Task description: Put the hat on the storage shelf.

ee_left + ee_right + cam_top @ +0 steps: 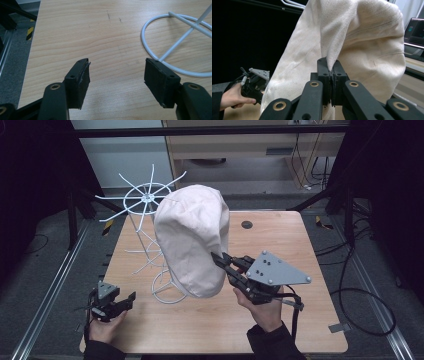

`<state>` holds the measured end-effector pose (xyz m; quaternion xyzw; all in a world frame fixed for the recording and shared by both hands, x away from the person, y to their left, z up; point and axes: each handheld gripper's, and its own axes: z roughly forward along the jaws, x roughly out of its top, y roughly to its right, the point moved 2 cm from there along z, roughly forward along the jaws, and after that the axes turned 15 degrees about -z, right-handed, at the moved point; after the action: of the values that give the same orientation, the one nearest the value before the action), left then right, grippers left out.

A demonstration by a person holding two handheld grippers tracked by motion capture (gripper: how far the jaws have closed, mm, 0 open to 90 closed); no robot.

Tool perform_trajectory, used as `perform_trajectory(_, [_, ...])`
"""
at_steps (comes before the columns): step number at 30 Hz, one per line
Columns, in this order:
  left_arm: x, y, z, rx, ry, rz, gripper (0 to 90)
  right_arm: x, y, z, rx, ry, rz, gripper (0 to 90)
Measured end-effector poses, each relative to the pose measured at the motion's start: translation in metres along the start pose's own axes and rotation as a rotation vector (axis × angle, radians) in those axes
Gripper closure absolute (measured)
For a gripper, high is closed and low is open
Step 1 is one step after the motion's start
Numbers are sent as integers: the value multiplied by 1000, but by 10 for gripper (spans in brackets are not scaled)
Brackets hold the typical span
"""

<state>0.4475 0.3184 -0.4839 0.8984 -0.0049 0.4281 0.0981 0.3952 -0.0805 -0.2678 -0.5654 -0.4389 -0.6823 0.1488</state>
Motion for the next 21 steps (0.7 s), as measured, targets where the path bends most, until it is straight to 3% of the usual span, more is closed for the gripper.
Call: perform_trajectory(21, [0,0,0,0,-1,-1,369,-24,-13,19,66,-87,40,848])
